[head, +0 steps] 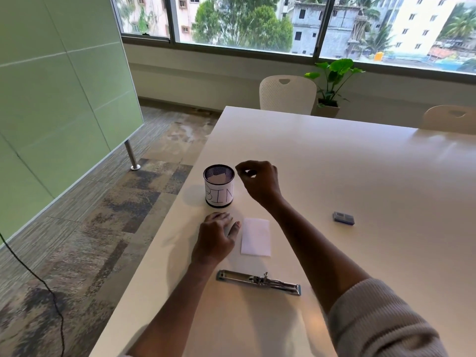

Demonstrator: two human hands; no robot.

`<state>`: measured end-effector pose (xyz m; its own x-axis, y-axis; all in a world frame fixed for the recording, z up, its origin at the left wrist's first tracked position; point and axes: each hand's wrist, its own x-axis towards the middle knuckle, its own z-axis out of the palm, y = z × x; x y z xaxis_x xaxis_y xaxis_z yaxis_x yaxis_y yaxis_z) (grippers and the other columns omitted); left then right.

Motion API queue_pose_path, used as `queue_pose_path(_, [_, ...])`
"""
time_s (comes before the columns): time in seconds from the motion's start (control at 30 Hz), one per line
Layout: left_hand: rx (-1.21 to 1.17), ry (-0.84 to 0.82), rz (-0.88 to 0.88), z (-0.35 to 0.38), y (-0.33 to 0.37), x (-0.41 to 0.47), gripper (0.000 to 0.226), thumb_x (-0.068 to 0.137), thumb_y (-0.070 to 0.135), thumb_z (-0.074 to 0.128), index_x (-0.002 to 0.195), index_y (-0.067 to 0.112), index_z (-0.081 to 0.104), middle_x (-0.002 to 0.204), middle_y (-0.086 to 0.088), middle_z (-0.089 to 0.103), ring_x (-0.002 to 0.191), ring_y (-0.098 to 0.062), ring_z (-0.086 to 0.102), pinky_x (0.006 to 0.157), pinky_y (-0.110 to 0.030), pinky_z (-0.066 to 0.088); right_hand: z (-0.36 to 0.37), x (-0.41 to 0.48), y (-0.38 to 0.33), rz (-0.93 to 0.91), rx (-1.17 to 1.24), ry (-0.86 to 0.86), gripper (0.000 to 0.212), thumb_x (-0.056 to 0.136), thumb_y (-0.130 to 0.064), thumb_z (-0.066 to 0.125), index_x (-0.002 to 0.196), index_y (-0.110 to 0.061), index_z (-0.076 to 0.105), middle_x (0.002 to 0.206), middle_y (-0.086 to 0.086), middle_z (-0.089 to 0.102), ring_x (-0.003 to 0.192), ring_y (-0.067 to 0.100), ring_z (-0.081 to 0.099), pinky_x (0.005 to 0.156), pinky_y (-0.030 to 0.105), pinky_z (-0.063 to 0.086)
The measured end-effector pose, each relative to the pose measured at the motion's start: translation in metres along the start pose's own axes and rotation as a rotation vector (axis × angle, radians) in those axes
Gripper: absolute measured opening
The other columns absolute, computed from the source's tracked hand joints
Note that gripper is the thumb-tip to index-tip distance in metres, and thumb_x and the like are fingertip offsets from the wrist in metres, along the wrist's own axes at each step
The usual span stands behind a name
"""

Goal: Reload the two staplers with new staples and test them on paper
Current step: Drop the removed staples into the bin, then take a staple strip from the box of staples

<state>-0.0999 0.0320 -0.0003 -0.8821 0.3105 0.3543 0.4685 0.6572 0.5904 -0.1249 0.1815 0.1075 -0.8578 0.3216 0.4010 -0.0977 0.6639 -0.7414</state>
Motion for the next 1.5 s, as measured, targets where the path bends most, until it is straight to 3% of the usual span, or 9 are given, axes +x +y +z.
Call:
queue_pose_path(0.17, [-0.110, 0.079, -0.037, -0.001, 0.006, 0.006, 0.032, 0.090, 0.036, 0.061, 0.101, 0.011, 0.077, 0.101, -0.007, 0.077, 0.094, -0.024, 0.072, 0.086, -0.034, 0.057, -0.049, -0.028, 0.031, 0.057, 0.067, 0.026, 0.008, 0.086, -0.013, 0.073, 0.090, -0.015, 0.080, 0.087, -0.006, 0.078, 0.073, 0.010, 0.072, 0.068, 0.020, 0.056])
queue_pose_path(0.47, [-0.368, 0.005, 0.014, 0.022, 0.097, 0.039, 0.022, 0.092, 0.032, 0.067, 0.102, 0.016, 0.078, 0.092, -0.001, 0.079, 0.084, -0.010, 0.073, 0.081, -0.027, 0.059, -0.144, -0.065, 0.088, 0.212, -0.015, 0.122, 0.005, 0.085, -0.018, 0.075, 0.088, -0.019, 0.079, 0.087, -0.008, 0.077, 0.076, 0.011, 0.073, 0.073, 0.023, 0.055])
queue_pose_path(0.63, [-0.392, -0.174, 0.016, 0.053, 0.150, 0.054, 0.021, 0.090, 0.033, 0.066, 0.089, 0.017, 0.079, 0.083, 0.002, 0.079, 0.083, -0.010, 0.072, 0.077, -0.024, 0.053, -0.180, -0.084, 0.124, 0.366, -0.076, 0.208, 0.004, 0.084, -0.018, 0.075, 0.085, -0.020, 0.078, 0.084, -0.007, 0.076, 0.062, -0.005, 0.067, 0.062, -0.001, 0.041])
queue_pose_path(0.7, [-0.398, -0.263, -0.035, 0.069, 0.164, 0.057, 0.024, 0.090, 0.036, 0.065, 0.089, 0.017, 0.079, 0.084, 0.001, 0.078, 0.087, -0.013, 0.072, 0.080, -0.027, 0.054, -0.185, -0.094, 0.138, 0.417, -0.132, 0.202, 0.008, 0.084, -0.020, 0.076, 0.091, -0.019, 0.078, 0.090, -0.005, 0.077, 0.070, 0.004, 0.070, 0.065, -0.003, 0.039])
queue_pose_path(0.77, [-0.403, -0.338, -0.087, 0.088, 0.177, 0.057, 0.028, 0.090, 0.039, 0.062, 0.091, 0.017, 0.079, 0.087, 0.000, 0.078, 0.091, -0.017, 0.072, 0.084, -0.030, 0.054, -0.187, -0.105, 0.153, 0.450, -0.194, 0.190, 0.021, 0.083, -0.020, 0.077, 0.104, -0.016, 0.076, 0.104, -0.001, 0.076, 0.076, 0.014, 0.071, 0.073, 0.000, 0.040])
queue_pose_path(0.87, [-0.405, -0.424, -0.152, 0.109, 0.192, 0.053, 0.027, 0.092, 0.037, 0.062, 0.097, 0.017, 0.079, 0.098, -0.003, 0.078, 0.101, -0.019, 0.070, 0.089, -0.026, 0.049, -0.186, -0.116, 0.173, 0.487, -0.258, 0.168, 0.043, 0.081, -0.014, 0.076, 0.123, -0.011, 0.067, 0.124, 0.009, 0.068, 0.090, 0.025, 0.071, 0.089, 0.025, 0.049])
queue_pose_path(1.03, [-0.451, -0.424, -0.324, 0.129, 0.205, 0.051, 0.029, 0.093, 0.034, 0.062, 0.111, 0.015, 0.075, 0.120, -0.004, 0.072, 0.119, -0.020, 0.060, 0.100, -0.024, 0.042, -0.183, -0.115, 0.186, 0.510, -0.264, 0.151, 0.052, 0.079, -0.010, 0.072, 0.130, -0.010, 0.060, 0.127, 0.010, 0.067, 0.103, 0.029, 0.068, 0.096, 0.033, 0.051])
queue_pose_path(1.33, [-0.451, -0.421, -0.382, 0.135, 0.214, 0.046, 0.028, 0.091, 0.031, 0.065, 0.112, 0.014, 0.075, 0.117, -0.004, 0.073, 0.117, -0.019, 0.062, 0.104, -0.024, 0.043, -0.175, -0.109, 0.191, 0.468, -0.223, 0.174, 0.039, 0.081, -0.005, 0.066, 0.119, -0.013, 0.070, 0.111, 0.006, 0.075, 0.093, 0.026, 0.070, 0.092, 0.025, 0.047])
queue_pose_path(1.5, [-0.394, -0.408, -0.383, 0.137, 0.213, 0.046, 0.030, 0.081, 0.033, 0.078, 0.103, 0.013, 0.078, 0.109, -0.004, 0.075, 0.109, -0.016, 0.066, 0.099, -0.022, 0.047, -0.172, -0.116, 0.193, 0.411, -0.236, 0.176, 0.034, 0.082, -0.010, 0.070, 0.115, -0.015, 0.071, 0.096, 0.004, 0.076, 0.064, 0.009, 0.057, 0.075, 0.017, 0.041])
